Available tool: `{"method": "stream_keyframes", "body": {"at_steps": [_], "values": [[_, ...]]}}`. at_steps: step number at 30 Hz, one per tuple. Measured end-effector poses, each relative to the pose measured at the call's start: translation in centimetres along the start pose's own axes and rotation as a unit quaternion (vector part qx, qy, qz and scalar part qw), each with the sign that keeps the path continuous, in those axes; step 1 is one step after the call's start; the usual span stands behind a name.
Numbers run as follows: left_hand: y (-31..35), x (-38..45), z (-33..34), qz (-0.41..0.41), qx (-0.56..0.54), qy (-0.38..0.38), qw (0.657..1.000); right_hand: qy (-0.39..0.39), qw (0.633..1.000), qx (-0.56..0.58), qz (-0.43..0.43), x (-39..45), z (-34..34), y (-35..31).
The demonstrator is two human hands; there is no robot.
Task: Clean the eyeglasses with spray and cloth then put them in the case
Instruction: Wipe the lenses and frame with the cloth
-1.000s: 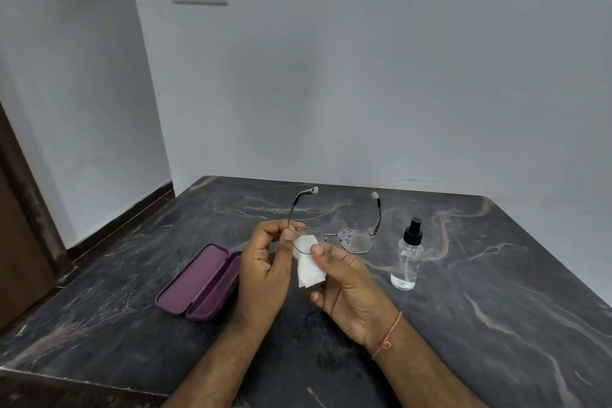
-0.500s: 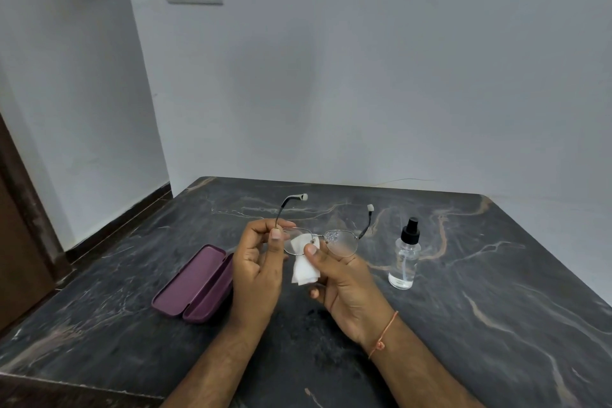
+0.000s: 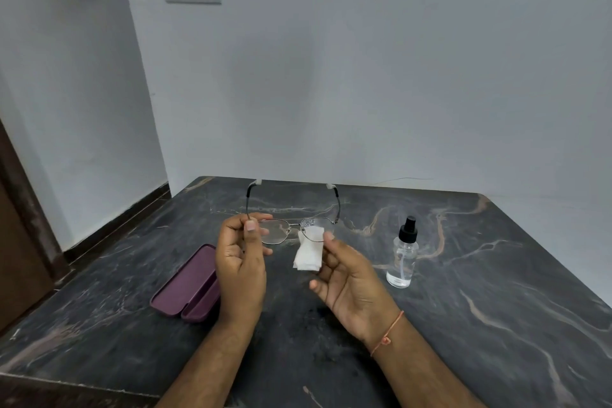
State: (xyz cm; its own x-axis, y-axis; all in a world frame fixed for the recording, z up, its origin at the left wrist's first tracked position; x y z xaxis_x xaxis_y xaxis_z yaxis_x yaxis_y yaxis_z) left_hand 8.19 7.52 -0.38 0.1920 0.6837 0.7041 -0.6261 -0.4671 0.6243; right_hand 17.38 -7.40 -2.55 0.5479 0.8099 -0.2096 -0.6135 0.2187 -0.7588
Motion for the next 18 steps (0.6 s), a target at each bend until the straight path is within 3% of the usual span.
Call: {"method": "stream_keyframes", "body": {"at_steps": [7,15,18], "values": [[0.34,-0.16,0.35,-0.008,-0.003,-0.013,1.000,0.003,0.998,0.035,-0.046,-0.33,-0.15,-0.85],[-0.32,-0.39,0.34,-0.055,-0.021,-0.014,0.998,-0.084,0.996,0.001,0.013,-0.36,0.59,-0.07],[-0.64,-0.30,0.14,-0.061,-0.023,-0.001,0.998,-0.068,0.998,0.001,0.009,-0.27,0.45,-0.10]]}}
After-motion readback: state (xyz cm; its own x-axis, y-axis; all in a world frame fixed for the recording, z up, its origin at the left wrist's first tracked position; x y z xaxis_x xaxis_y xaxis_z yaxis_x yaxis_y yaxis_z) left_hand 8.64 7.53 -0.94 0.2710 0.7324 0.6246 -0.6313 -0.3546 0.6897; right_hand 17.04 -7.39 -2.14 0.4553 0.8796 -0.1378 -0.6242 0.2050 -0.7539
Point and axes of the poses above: each hand's wrist, its own x-axis towards the middle knuckle, its own z-axis out of the palm, y = z × x, the point moved 5 cm from there along x, towards the middle knuckle, and after that the axes turned 13 degrees about z, right-handed, at the moved point
